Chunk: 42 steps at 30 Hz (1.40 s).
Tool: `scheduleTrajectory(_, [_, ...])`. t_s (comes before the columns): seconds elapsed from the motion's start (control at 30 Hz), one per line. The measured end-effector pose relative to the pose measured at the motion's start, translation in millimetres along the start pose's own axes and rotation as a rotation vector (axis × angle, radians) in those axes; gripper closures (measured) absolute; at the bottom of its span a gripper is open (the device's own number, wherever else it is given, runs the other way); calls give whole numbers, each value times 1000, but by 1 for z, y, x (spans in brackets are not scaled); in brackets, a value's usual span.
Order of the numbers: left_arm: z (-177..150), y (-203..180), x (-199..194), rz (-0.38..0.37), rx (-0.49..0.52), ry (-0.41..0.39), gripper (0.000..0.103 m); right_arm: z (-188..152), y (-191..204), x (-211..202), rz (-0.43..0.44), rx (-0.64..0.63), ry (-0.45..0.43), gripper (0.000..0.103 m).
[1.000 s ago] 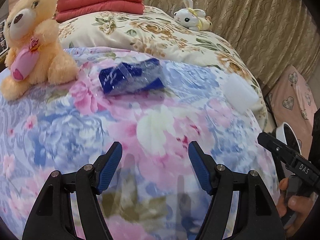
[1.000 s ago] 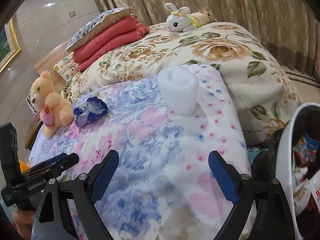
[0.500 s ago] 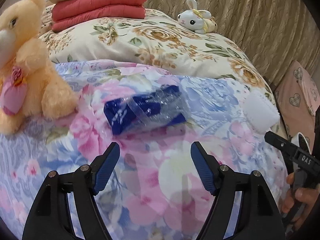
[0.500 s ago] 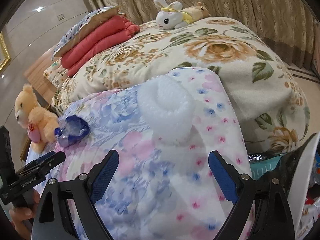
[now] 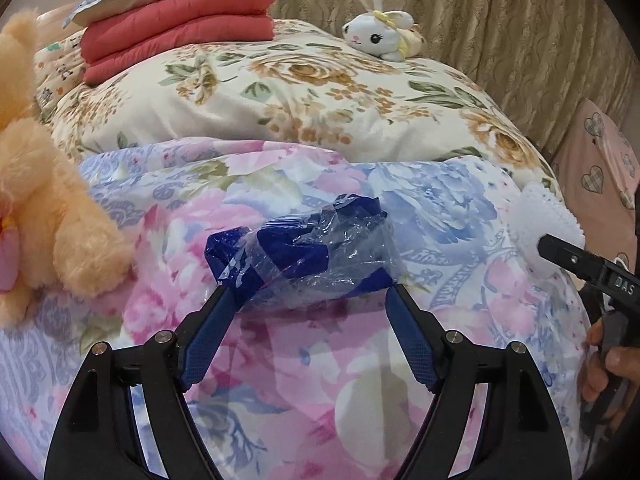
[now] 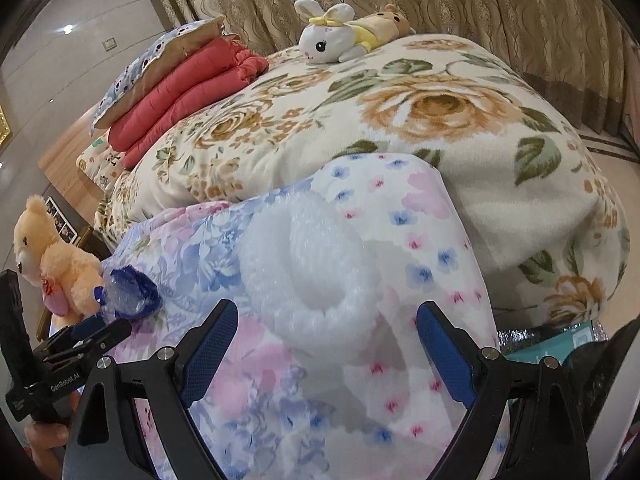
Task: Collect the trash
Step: 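Grasp the blue wrapped packet with the left tool while the right tool grasps the white foam sleeve, then lift the blue packet and white foam sleeve and carry them over the bin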
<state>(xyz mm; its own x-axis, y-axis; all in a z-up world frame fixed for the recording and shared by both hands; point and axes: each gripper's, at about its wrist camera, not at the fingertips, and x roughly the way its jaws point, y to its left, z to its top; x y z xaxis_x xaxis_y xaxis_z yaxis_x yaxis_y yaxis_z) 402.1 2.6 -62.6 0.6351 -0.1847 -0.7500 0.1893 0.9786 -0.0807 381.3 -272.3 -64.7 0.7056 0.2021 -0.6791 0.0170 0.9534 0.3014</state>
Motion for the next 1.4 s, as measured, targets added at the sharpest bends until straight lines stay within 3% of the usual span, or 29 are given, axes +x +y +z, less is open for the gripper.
scheduleTrajectory(0.03, [-1,-2,0,-2,10,-5,28,0,1,1,-8,-12,-5,13])
scheduleTrajectory(0.07, [-1,-5,1,-4,21,-6,40,0,2,2,-11,-20,-9,16])
scheduleTrajectory(0.1, [-1,-8,2,-7,37,1,48,0,4,2,-14,-33,-11,30])
scheduleTrajectory(0.13, [-1,-10,3,-9,45,7,62,-1,5,4,-18,-43,-6,50])
scheduleTrajectory(0.17, [-1,-12,5,-16,55,15,77,-1,6,5,-21,-50,0,62])
scheduleTrajectory(0.23, [-2,-17,6,-42,69,28,97,-3,7,3,-20,-58,-6,70])
scheduleTrajectory(0.27, [-3,-19,6,-48,74,27,99,-3,8,2,-15,-61,-11,75])
scheduleTrajectory(0.47, [-11,-32,-10,-90,87,-4,103,-11,15,-15,36,-81,-24,80])
scheduleTrajectory(0.93, [-45,-45,-73,-238,19,-55,103,-46,28,-55,133,-68,-10,80])
scheduleTrajectory(1.2, [-60,-58,-107,-268,25,-82,103,-67,28,-76,154,-52,-6,80])
scheduleTrajectory(1.4, [-81,-59,-110,-258,6,-18,103,-82,26,-90,161,-39,-1,80])
